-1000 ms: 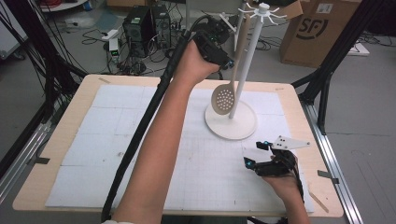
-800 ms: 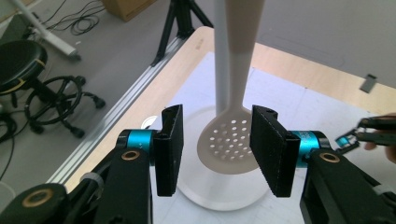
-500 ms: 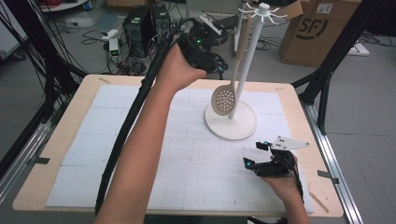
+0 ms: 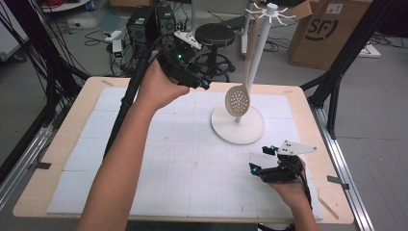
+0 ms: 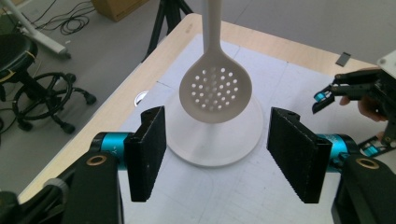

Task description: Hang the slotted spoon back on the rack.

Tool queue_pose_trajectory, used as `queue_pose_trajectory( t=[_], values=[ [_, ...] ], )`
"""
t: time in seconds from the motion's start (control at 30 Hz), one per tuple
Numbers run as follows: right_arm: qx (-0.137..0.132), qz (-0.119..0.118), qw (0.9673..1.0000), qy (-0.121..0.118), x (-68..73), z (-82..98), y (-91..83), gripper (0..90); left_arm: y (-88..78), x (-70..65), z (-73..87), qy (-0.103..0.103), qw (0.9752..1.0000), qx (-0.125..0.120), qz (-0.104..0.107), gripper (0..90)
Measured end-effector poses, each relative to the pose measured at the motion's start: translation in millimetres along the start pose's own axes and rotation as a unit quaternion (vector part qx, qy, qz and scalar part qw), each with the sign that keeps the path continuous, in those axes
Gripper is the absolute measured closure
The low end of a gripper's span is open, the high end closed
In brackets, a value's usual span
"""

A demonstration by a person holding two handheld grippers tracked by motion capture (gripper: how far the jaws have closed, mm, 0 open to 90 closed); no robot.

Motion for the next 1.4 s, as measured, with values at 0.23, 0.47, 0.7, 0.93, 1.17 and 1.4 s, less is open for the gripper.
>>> queue_pose_trajectory(
  t=[0.23,0.47,0.7,0.93,1.17,1.4],
  values=[
    [-0.002,0.003,1.0,0.004,0.0,0.2,-2.4,14.0,-15.3,-0.6,15.6,0.009,0.9997,-0.024,-0.006,23.5],
    [-0.002,0.003,1.0,0.005,-0.3,1.1,-1.7,14.0,-23.4,-3.8,35.5,0.003,0.9993,-0.033,0.017,21.0],
    [0.0,0.004,1.0,0.002,0.8,1.0,0.5,14.0,-29.3,-0.3,62.9,-0.008,0.9991,-0.039,0.014,15.6],
    [0.003,0.002,1.0,0.0,2.7,0.9,2.4,14.0,-29.6,5.6,95.5,-0.028,0.9985,-0.039,0.027,12.0],
    [0.005,0.005,1.0,0.003,1.5,2.6,2.7,14.0,-31.1,12.0,124.2,-0.041,0.9982,-0.032,0.029,9.5],
    [0.007,0.005,0.9999,0.006,1.6,2.9,2.9,14.0,-36.9,8.5,142.4,-0.047,0.9973,-0.045,0.035,8.5]
  ],
)
Point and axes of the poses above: each handheld gripper's, and its own axes: y roughly forward along the jaws, z roughly out of its underside, x roughly to its left, the point moved 5 cm from there along y, roughly forward along the jaws, and after that the axes turned 4 degrees about x, right-handed, at the moved point
